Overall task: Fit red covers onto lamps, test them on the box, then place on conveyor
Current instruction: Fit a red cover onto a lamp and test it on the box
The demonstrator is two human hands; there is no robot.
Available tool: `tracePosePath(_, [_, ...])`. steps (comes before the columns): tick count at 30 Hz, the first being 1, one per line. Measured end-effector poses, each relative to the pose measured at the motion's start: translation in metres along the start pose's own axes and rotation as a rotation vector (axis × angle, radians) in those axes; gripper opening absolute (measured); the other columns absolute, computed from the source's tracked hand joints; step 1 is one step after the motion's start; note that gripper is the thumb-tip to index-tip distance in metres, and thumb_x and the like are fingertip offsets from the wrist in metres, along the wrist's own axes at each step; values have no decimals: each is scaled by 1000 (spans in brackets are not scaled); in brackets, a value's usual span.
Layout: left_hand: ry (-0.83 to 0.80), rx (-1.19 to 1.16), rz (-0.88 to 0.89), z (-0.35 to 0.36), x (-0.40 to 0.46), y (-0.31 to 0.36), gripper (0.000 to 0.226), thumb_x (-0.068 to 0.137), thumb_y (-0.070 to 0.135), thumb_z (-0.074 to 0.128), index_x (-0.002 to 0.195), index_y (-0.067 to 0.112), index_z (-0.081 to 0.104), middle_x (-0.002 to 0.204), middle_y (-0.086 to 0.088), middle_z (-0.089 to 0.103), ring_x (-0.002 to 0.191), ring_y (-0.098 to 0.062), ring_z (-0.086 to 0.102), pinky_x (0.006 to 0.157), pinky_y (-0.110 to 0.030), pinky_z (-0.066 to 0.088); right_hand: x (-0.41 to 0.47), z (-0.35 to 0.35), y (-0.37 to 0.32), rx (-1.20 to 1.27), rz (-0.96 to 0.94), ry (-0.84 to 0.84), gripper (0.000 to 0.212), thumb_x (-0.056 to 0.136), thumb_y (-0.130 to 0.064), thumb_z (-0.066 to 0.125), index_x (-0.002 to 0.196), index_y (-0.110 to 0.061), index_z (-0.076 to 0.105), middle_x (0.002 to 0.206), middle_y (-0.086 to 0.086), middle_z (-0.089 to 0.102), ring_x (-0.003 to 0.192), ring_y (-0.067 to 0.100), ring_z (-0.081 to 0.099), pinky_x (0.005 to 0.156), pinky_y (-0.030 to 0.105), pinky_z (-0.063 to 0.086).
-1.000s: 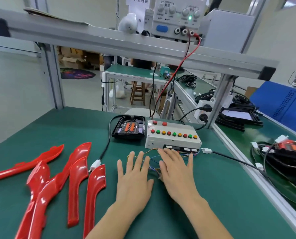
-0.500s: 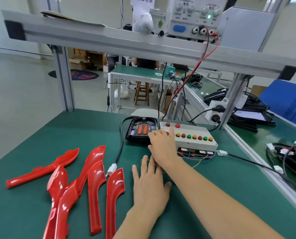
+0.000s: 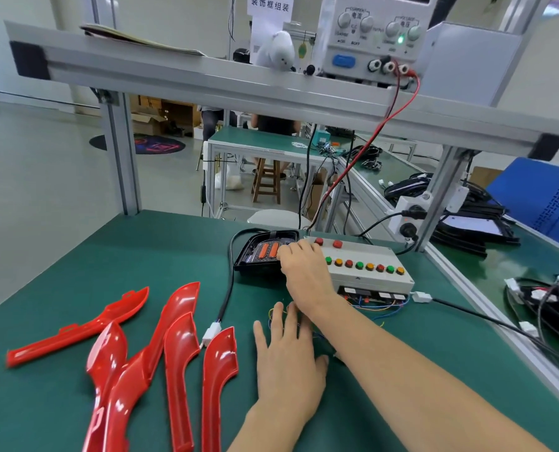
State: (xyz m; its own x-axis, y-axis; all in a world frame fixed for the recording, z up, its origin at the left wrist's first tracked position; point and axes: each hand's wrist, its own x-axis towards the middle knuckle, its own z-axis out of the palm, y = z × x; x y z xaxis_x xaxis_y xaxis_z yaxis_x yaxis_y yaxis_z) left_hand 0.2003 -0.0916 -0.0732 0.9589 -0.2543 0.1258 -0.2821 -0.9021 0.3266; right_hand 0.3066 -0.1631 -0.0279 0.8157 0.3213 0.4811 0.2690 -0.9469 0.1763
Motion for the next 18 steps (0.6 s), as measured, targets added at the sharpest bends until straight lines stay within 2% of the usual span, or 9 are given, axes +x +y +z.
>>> tracePosePath(5, [-6, 34, -3, 1, 1, 0, 68, 96, 46, 38, 152, 23, 8, 160, 0, -7, 146, -22, -17, 114, -52, -9, -15, -21, 8, 30, 0, 138, 16, 83, 1, 66, 97, -7, 65, 95, 11, 67, 93, 29, 58, 81, 38, 46])
tracePosePath(8, [-6, 50, -22, 2, 1, 0, 68, 95, 49, 37, 152, 23, 10, 160, 0, -8, 145, -25, -19, 113, -54, -11, -34, -40, 16, 99, 34, 253, 21, 72, 0, 79, 89, -7, 68, 84, 8, 68, 83, 28, 62, 72, 38, 52])
tracePosePath(13, [-17, 51, -63, 5, 2, -2, 69, 94, 54, 36, 151, 27, 8, 160, 4, -10, 144, -33, -16, 113, -56, -8, -85, -61, 38, 154, 70, 385, 25, 69, 5, 81, 88, -3, 67, 83, 8, 66, 80, 32, 62, 69, 41, 53])
tracePosePath(18, [-38, 52, -55, 8, 3, -4, 67, 94, 54, 34, 151, 29, 7, 159, 7, -11, 145, -30, -11, 114, -55, 0, -140, -72, 57, 213, 153, 407, 25, 70, 11, 79, 89, -1, 66, 85, 7, 64, 88, 20, 49, 77, 29, 44])
